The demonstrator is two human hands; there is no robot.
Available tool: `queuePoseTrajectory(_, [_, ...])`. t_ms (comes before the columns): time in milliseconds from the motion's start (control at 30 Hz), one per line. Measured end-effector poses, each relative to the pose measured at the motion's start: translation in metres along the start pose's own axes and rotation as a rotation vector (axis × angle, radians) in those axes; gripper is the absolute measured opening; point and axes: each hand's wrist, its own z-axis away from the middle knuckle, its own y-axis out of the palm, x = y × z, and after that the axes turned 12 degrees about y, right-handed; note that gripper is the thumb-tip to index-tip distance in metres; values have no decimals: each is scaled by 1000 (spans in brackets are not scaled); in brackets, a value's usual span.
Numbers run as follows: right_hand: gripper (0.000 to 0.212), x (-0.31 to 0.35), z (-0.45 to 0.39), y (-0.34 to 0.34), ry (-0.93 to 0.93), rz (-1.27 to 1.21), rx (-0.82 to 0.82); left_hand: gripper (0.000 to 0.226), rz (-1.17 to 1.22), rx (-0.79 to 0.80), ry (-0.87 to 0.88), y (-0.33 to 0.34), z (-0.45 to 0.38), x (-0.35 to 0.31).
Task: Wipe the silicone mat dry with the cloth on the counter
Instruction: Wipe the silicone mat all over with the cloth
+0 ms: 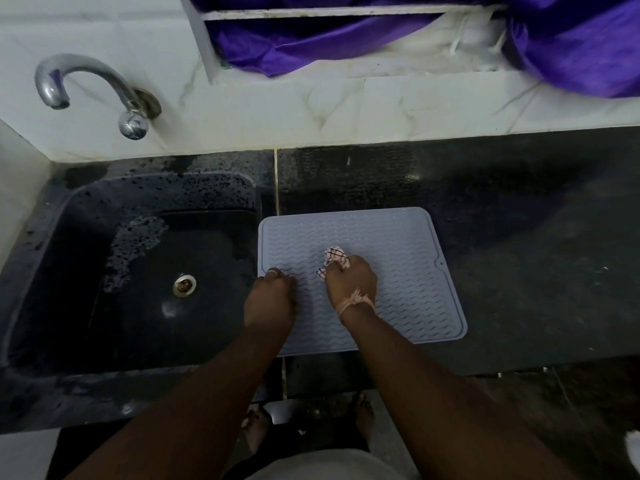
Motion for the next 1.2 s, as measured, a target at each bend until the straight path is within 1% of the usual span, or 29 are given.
queuePoseTrajectory(67, [28,1,-1,3,86,-99,84,43,4,0,-1,0,1,1])
queuePoseTrajectory(100, [27,3,-2,4,180,-231,181,44,13,-1,-2,0,1,1])
queuePoseTrajectory(167, [28,10,-3,3,379,-591,463,47,51,-4,-9,1,2,3])
queuePoseTrajectory(200, [31,13,-4,-1,424,-772,574,49,71,-4,-12,1,2,3])
queuePoseTrajectory(233, [33,13,-8,-6,438,-908,630,51,82,-6,-10,1,2,3])
queuePoseTrajectory(267, [35,12,-14,-13,436,-994,643,52,86,-9,-7,2,2,3])
queuePoseTrajectory(333, [36,5,-31,-31,403,-1045,585,54,97,-21,-14,1,3,2])
queuePoseTrajectory(433, [27,-11,-59,-63,387,-987,373,54,126,-9,-25,1,3,0])
queuePoseTrajectory(467, [27,-15,-66,-71,391,-979,319,53,131,-4,-26,1,3,0])
queuePoseTrajectory(567, [35,-27,-79,-90,374,-938,267,48,104,-1,-27,-1,3,-1])
queuePoseTrajectory(633, [42,-33,-84,-96,345,-865,234,47,89,9,-25,-1,2,-1])
queuePoseTrajectory(700, [51,-37,-84,-99,297,-757,154,47,75,17,-27,-2,2,-2])
queuePoseTrajectory(767, [53,-35,-81,-100,211,-584,68,46,62,14,-25,-1,1,-3])
queuePoseTrajectory(800, [49,-34,-79,-99,160,-494,53,46,51,11,-24,-1,1,-4])
queuePoseTrajectory(900, [29,-35,-71,-85,-5,-183,64,45,39,1,-29,-2,1,-5])
queuePoseTrajectory(967, [18,-38,-61,-69,-100,45,1,45,35,-2,-25,-2,1,-5])
queuePoseTrajectory(1000, [15,-37,-55,-61,-134,116,-50,45,35,-3,-21,-3,1,-6])
queuePoseTrajectory(1067, [13,-33,-45,-47,-205,177,-112,46,35,-1,-13,-2,1,-5])
queuePoseTrajectory(1133, [16,-27,-38,-36,-247,196,-126,47,26,8,-11,-2,0,-4])
queuePoseTrajectory(1200, [18,-21,-29,-25,-246,189,-112,46,13,13,-10,-2,0,-3])
